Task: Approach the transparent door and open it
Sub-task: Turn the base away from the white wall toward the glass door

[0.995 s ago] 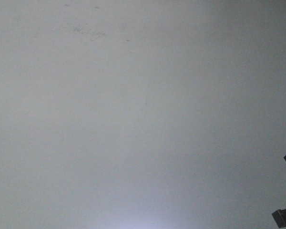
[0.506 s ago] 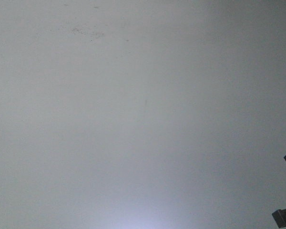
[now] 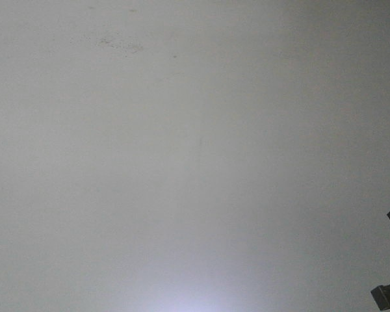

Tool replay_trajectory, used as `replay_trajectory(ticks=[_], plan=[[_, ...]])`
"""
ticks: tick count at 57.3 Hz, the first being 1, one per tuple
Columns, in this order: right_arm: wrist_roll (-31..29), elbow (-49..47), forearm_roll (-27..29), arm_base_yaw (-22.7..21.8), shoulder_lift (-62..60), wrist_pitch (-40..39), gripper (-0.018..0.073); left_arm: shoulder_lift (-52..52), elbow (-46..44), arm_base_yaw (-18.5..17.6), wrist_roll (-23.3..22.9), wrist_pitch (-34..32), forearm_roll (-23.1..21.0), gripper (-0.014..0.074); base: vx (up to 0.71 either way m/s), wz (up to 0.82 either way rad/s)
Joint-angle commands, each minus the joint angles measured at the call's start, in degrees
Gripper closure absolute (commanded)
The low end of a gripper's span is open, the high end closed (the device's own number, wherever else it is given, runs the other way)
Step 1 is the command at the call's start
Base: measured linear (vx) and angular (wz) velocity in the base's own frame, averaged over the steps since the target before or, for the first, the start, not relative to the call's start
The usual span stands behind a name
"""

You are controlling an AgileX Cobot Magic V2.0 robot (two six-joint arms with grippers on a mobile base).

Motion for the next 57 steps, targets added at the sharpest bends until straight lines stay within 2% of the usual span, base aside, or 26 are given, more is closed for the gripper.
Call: replay_trajectory(ticks=[1,35,57], plan=[[-0.5,0.27,0.07,-0.27,-0.92,-4.88,0.0564,-0.79,0.54,-0.28,-0.51,-5.12,-0.43,0.0594,0.12,0.07],[-0.5,0.27,0.07,-0.27,-0.92,-4.88,0.0564,-0.79,0.54,-0.28,-0.51,-5.12,-0.43,0.0594,0.17,0.02],[-0.5,0.27,0.07,-0.27,-0.92,-4.88,0.0564,-0.79,0.54,-0.28,-0.51,-5.12,-0.43,0.0594,0.27,0.23]])
